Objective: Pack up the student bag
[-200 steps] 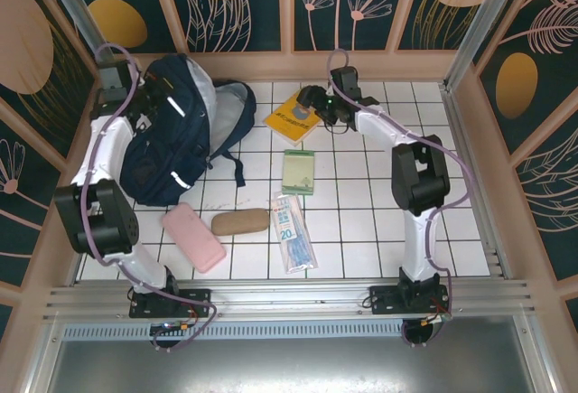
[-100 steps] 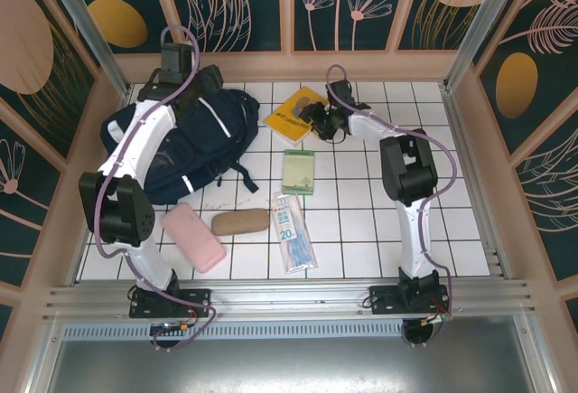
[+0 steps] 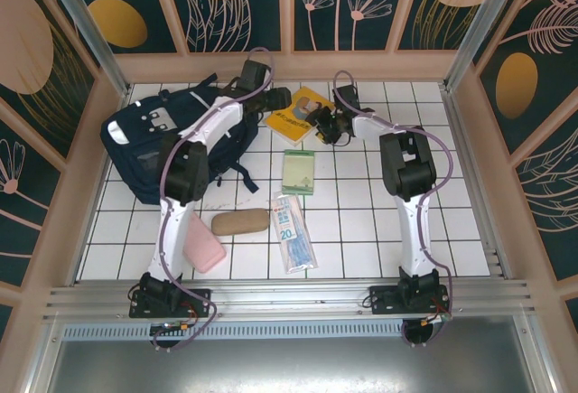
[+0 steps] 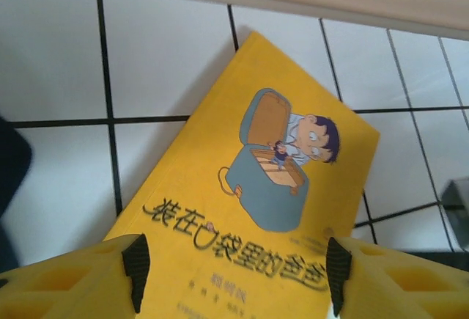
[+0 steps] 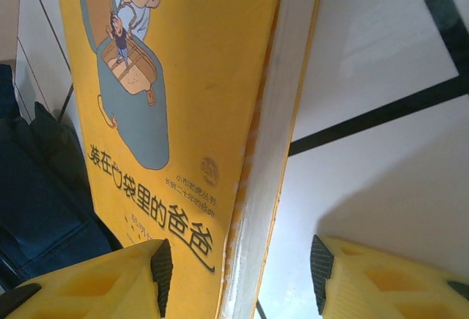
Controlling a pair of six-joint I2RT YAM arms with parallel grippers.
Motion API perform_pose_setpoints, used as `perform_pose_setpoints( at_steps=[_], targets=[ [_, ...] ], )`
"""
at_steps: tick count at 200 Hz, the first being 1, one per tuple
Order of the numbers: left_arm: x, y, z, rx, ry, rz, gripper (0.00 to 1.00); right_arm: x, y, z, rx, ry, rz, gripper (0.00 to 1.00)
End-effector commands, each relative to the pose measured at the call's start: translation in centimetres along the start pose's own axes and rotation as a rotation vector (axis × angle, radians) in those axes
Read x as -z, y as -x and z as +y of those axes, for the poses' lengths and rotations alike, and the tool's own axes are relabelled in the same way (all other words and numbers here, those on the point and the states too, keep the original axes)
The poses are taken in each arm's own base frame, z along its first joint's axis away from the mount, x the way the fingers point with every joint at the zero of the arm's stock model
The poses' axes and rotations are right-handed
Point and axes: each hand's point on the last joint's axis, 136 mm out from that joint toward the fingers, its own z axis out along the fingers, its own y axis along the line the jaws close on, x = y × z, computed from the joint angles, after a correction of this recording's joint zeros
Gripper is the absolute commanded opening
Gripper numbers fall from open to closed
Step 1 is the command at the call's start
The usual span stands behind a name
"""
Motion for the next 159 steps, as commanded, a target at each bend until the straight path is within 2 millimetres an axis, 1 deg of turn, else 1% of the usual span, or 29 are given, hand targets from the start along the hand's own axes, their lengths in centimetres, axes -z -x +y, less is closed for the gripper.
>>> perform_pose_setpoints(
  at_steps=[1,17,38,59,79,97,108,133,148,159],
  targets=[
    [-1.7,1.5,-0.2,0.069,-0.077,-0.036,0.68,-0.8,-0.1,0.0,-0.01,0.028,0.025,0.54],
    [-3.3,1.3,0.6,0.074,-0.059,-0.058,0.7,-1.1,-0.1,0.1,-0.013,0.032,0.03,0.54],
    [-4.2,1.3,2.4,0.057,0.038,-0.095,0.74,-1.2,0.1,-0.1,-0.013,0.025,0.03,0.54],
    [-5.4,0.2,3.4,0.07,0.07,-0.067,0.78,-1.1,0.4,-0.3,-0.007,0.013,0.022,0.54],
    [-6.4,-1.5,3.2,0.084,0.026,-0.004,0.8,-1.1,0.8,-0.3,-0.013,0.033,0.027,0.54],
    [-7.2,-3.7,2.7,0.083,-0.012,0.065,0.75,-1.0,1.0,0.3,-0.007,0.071,0.045,0.53],
    [-7.5,-5.0,2.0,0.064,-0.03,0.101,0.69,-0.8,1.1,0.8,0.008,0.09,0.053,0.5],
    [-8.0,-7.7,1.0,0.024,-0.038,0.159,0.62,-0.4,1.2,2.0,0.017,0.147,0.074,0.42],
    [-8.2,-8.8,0.4,0.018,-0.049,0.182,0.59,-0.3,1.2,2.7,0.016,0.169,0.093,0.35],
    [-8.2,-9.3,0.3,0.009,-0.04,0.187,0.57,-0.1,1.3,3.1,0.024,0.177,0.093,0.34]
  ],
)
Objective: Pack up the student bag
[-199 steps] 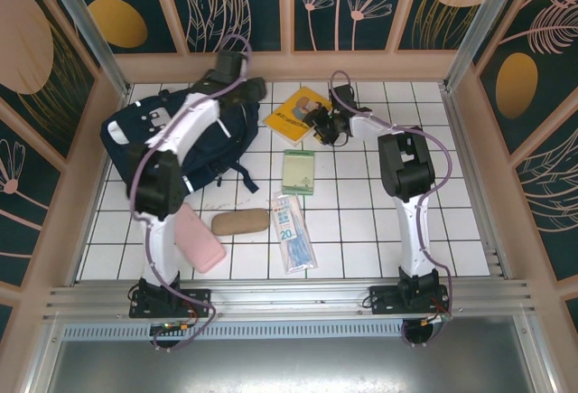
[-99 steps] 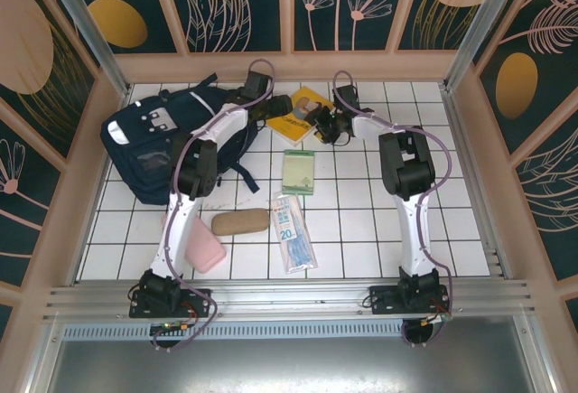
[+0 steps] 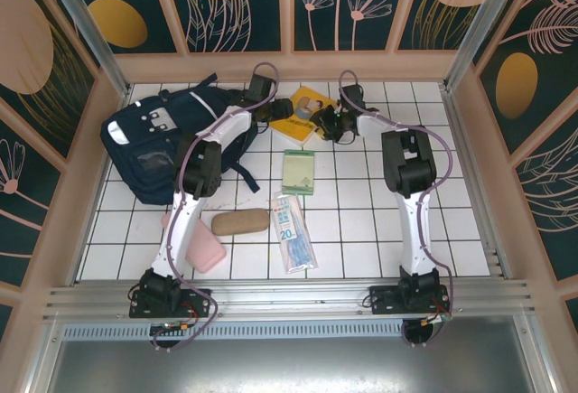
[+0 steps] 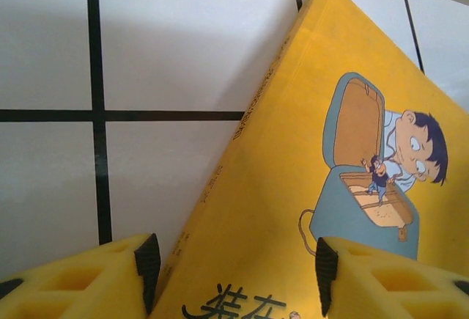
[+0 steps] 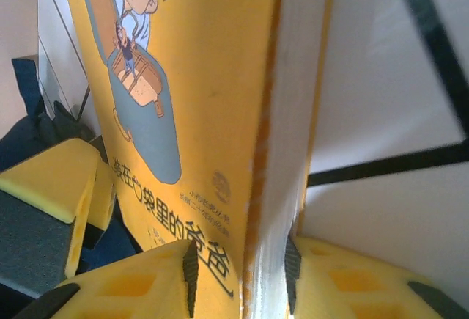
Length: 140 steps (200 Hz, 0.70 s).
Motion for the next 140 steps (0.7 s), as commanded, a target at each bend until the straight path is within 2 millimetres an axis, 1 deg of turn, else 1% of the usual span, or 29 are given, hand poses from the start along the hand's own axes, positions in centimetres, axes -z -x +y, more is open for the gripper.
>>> perform_pose_setpoints(
  at_steps=[1,30,49,63,104,122,130,140],
  targets=[
    [-1.6,-6.2,-2.0,-0.028,-0.041,0.155,0.56,0.0,0.0,3.3,0.053,0.1,0.033,0.34],
    [-1.5,-7.0,-1.6,-0.04,-0.032,0.164,0.54,1.3,0.3,4.7,0.103,0.105,0.009,0.31],
    [-1.5,-7.5,-1.7,-0.043,-0.041,0.176,0.52,1.6,0.5,5.4,0.145,0.091,0.003,0.3],
    [-1.4,-7.8,-2.0,-0.043,-0.051,0.18,0.51,1.2,0.5,5.4,0.164,0.077,0.014,0.3],
    [-0.9,-8.3,-3.9,-0.051,-0.108,0.189,0.5,-0.3,0.1,5.0,0.166,0.09,0.059,0.29],
    [-0.6,-8.2,-4.3,-0.041,-0.115,0.186,0.49,-0.8,-0.1,4.4,0.153,0.082,0.074,0.25],
    [-0.3,-8.1,-4.5,-0.036,-0.121,0.181,0.49,-0.8,0.0,4.3,0.155,0.078,0.071,0.24],
    [0.0,-8.0,-4.6,-0.027,-0.124,0.179,0.49,-0.7,0.0,4.0,0.156,0.068,0.066,0.2]
  ],
)
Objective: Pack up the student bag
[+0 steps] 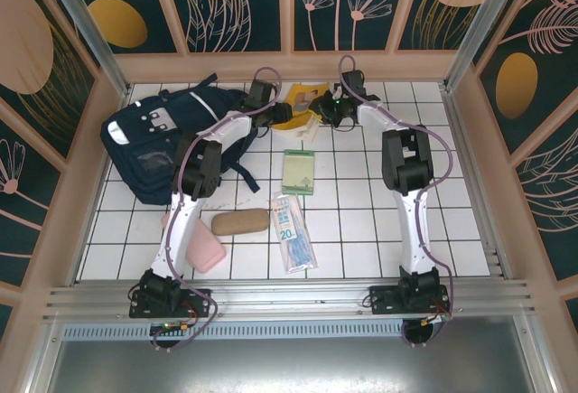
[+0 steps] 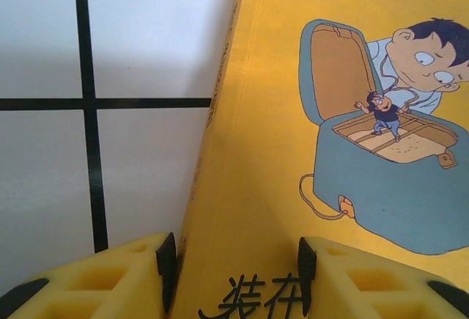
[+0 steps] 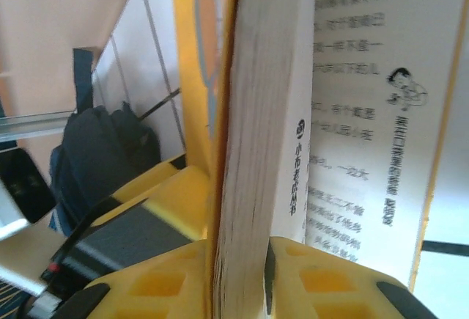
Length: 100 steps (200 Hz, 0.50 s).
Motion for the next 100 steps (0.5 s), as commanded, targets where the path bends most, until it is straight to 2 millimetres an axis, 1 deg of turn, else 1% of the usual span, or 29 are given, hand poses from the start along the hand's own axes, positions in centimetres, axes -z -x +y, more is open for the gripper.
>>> perform_pose_setpoints(
  at_steps=[1,10,19,29,44,56,78,83,100],
  targets=[
    [0.1,-7.0,-4.7,0.024,-0.11,0.212,0.49,-1.2,-1.8,0.1,0.02,0.014,0.065,0.2],
    [0.5,-6.9,-5.0,0.031,-0.117,0.206,0.49,-1.0,-1.8,-0.1,0.018,0.008,0.063,0.18],
    [0.9,-6.8,-5.2,0.038,-0.126,0.203,0.5,-0.9,-1.9,-0.3,0.018,-0.001,0.059,0.08],
    [1.4,-6.5,-5.3,0.041,-0.119,0.197,0.53,-0.4,-1.9,-0.6,0.017,-0.014,0.048,0.0],
    [2.5,-5.7,-5.0,0.04,-0.082,0.179,0.62,0.6,-1.8,-0.9,0.015,-0.017,0.035,0.0],
    [3.9,-4.6,-4.9,0.054,-0.064,0.157,0.69,1.7,-1.6,-1.1,0.015,-0.007,0.021,0.0],
    [6.7,-3.0,-5.0,0.132,-0.084,0.12,0.73,3.8,-1.6,-1.1,-0.036,0.088,0.039,0.0],
    [7.3,-2.7,-5.3,0.152,-0.106,0.115,0.73,4.2,-1.6,-1.1,-0.056,0.119,0.052,0.0],
    [8.4,-3.1,-6.0,0.212,-0.171,0.135,0.74,5.6,-1.7,-0.4,-0.089,0.215,0.085,0.0]
  ],
)
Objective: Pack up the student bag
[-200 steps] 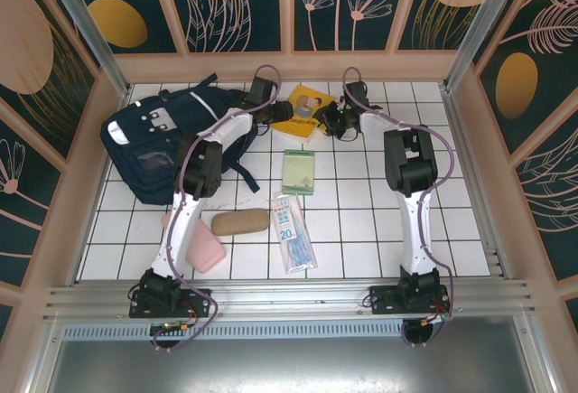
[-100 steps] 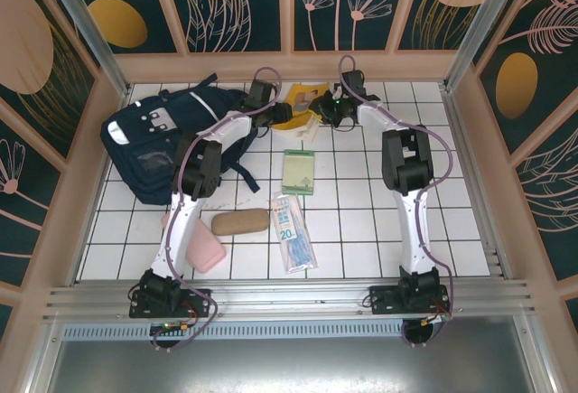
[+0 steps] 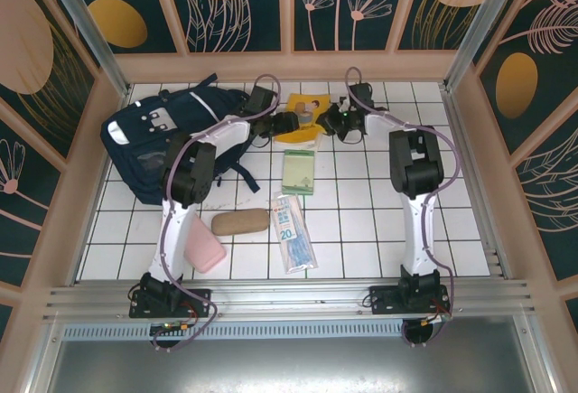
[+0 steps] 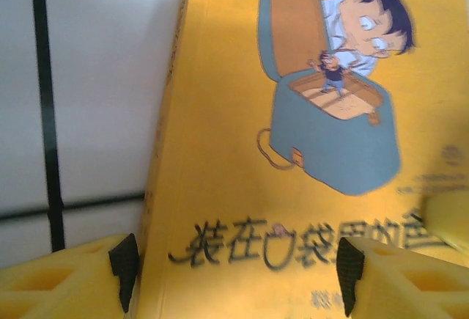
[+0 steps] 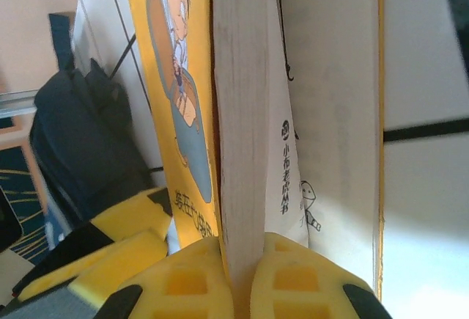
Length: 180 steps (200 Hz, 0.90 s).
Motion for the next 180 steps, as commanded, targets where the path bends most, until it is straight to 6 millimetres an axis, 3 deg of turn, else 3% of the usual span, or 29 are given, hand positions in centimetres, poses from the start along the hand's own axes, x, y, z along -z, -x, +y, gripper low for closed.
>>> perform_pose_setpoints(
  at_steps=[1,49,122,143,180],
  targets=[
    [3.4,0.2,-3.6,0.088,-0.138,0.019,0.74,3.3,0.7,2.9,-0.022,0.183,0.021,0.0],
    [3.6,-1.7,-3.1,0.191,-0.217,0.064,0.76,6.6,0.7,4.7,-0.017,0.279,0.031,0.0],
    [0.5,-1.2,-4.7,0.286,-0.384,0.126,0.72,7.4,-0.7,4.4,-0.001,0.317,0.081,0.0],
    [-0.1,-1.1,-5.3,0.324,-0.45,0.138,0.64,7.2,-1.2,3.7,-0.012,0.311,0.09,0.0],
    [0.1,-0.6,-6.0,0.361,-0.534,0.117,0.28,6.4,-1.3,1.6,-0.021,0.243,0.064,0.0]
  ],
)
